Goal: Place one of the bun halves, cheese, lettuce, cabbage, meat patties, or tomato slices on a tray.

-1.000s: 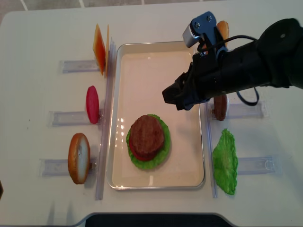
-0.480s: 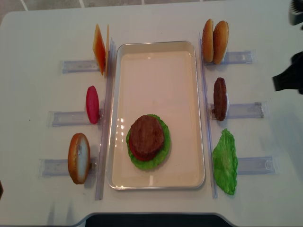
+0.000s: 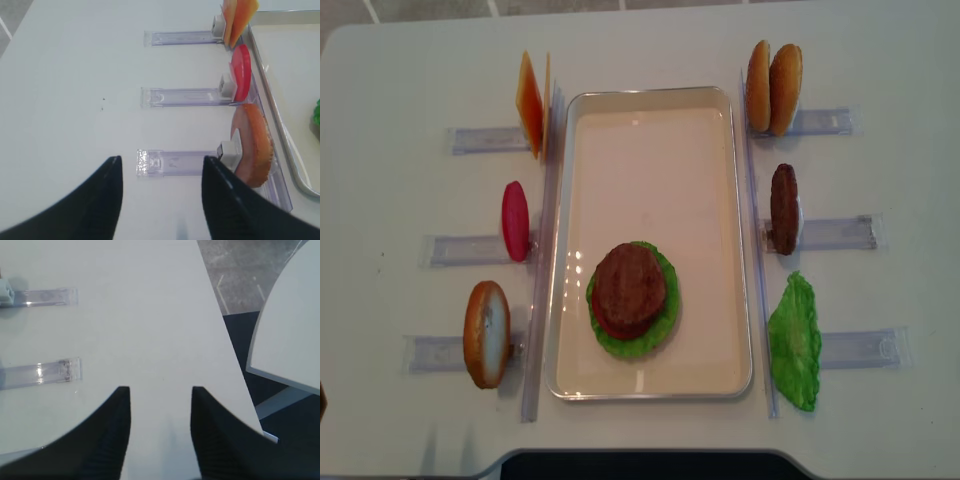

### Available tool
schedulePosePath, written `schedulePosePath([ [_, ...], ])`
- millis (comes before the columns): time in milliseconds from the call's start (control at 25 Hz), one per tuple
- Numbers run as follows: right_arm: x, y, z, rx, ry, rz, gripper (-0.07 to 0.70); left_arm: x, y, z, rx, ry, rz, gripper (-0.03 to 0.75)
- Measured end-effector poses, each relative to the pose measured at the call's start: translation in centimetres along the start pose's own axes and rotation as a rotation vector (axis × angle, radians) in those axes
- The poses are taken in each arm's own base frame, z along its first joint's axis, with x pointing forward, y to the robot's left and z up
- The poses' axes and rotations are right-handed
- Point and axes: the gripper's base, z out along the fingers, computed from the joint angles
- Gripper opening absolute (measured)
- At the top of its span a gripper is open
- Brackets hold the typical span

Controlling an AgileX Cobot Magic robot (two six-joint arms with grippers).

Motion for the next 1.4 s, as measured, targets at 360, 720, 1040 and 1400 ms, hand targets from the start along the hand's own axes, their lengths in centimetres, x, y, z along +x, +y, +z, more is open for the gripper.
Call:
schedulePosePath([
  [360, 7.9, -0.7, -2.3, -0.021, -0.114, 0.056, 0.306, 0.0, 0.0, 0.0, 0.000, 0.000, 0.000, 0.391],
  [720, 11.4, 0.3, -1.5, -0.140, -0.157, 0.109, 0.305, 0.0, 0.0, 0.0, 0.000, 0.000, 0.000, 0.391],
  [1040, 11.4, 0.5, -1.4, -0.152, -0.170, 0.113, 0.305, 0.0, 0.0, 0.0, 0.000, 0.000, 0.000, 0.391],
  [1400, 11.3, 0.5, -1.4, -0.152, -0.174, 0.113, 0.303, 0.0, 0.0, 0.0, 0.000, 0.000, 0.000, 0.391],
])
